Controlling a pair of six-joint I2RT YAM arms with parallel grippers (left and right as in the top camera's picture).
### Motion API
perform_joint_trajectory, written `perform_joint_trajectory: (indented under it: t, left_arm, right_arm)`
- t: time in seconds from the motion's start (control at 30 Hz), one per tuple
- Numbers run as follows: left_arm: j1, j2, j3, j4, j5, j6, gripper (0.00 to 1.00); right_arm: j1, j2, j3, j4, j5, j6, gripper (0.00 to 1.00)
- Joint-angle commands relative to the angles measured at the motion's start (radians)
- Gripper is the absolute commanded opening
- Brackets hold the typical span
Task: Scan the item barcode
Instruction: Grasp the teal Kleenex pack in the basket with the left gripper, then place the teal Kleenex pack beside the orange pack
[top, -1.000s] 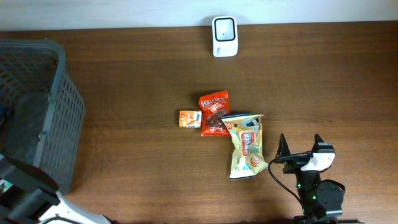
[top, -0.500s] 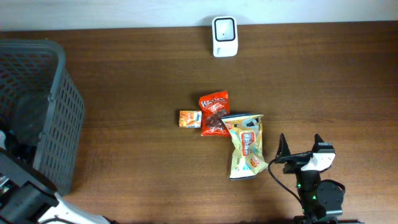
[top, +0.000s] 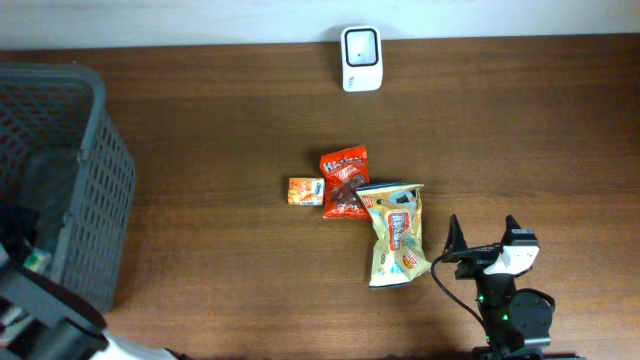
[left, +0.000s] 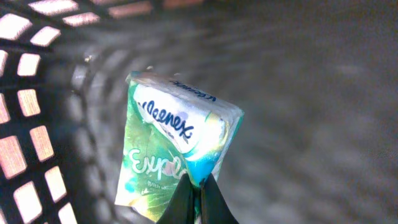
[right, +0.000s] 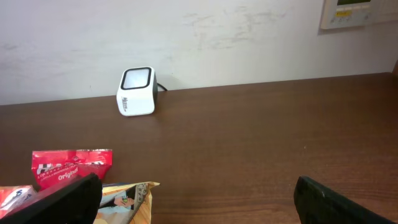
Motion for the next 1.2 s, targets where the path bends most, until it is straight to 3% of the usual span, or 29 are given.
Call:
perform_joint_trajectory:
  t: [0.0,0.17,0.27,0.4,0.5,0.63,0.73,0.8,0.9,0.93,0.97,1.03,1.1,1.17]
  left_arm:
    - [0.001,-0.242,0.04,0.038,0.29,-0.005,0.0]
    - [-0.072,-0.522,0.04,0.156,0.529,-0.005,0.0]
    - [-0.326,-0.646,0.04,0.232,0.518,0.014,0.0]
    - [-0.74,-0.694,0.04,0.272,0.286,0.033,0.0]
    - [-0.975,-0.565,0.04,0.215,0.283,0.032,0.0]
    - [-1.26,-0.187,0.04,0.201,0.283,0.032,0.0]
    - [-1.323,-0.006,0.04,0.182,0.283,0.032,0.01]
    - [-1.323,0.023,0.04,0.143,0.283,0.032,0.03]
    - [-1.323,0.024,0.04,0.129,0.293,0.032,0.36]
    - [-1.32,0.024,0.049,0.127,0.299,0.033,0.44]
    - [-1.314,0.024,0.094,0.096,0.303,0.069,0.69]
    - [-1.312,0.024,0.199,0.014,0.298,0.147,0.79]
    - [-1.299,0.024,0.415,-0.136,0.266,0.169,0.98]
    - [-1.278,0.024,0.573,-0.223,0.242,0.168,0.99]
  right_arm:
    - [0.006,-0.006,-0.008,-0.004,0.009,0.005,0.98]
    - [0.006,-0.006,-0.008,-0.003,0.009,0.005,0.98]
    - [0.006,-0.006,-0.008,-0.004,0.009,0.005,0.98]
    - [0.006,-0.006,-0.008,-0.004,0.009,0.005,0.98]
    - [0.006,-0.006,-0.008,-0.004,0.009,0.005,0.98]
    - [0.006,-0.006,-0.008,-0.004,0.009,0.005,0.98]
    - [0.006,-0.006,-0.008,-0.004,0.009,0.005,0.98]
    - [0.006,-0.006,-0.008,-0.003,0.009,0.005,0.98]
    - [0.006,-0.006,-0.008,-0.004,0.009,0.005,0.98]
    - [0.006,-0.006,-0.008,-0.004,0.009,0.005,0.99]
    - [0.006,-0.006,-0.008,-0.004,0.009,0.005,0.98]
    - [0.006,-0.006,-0.008,-0.004,0.009,0.005,0.98]
    - [0.006,-0.006,-0.008,-0.004,0.009,0.005,0.98]
    - [0.006,-0.006,-0.008,-0.004,0.009,0.005,0.98]
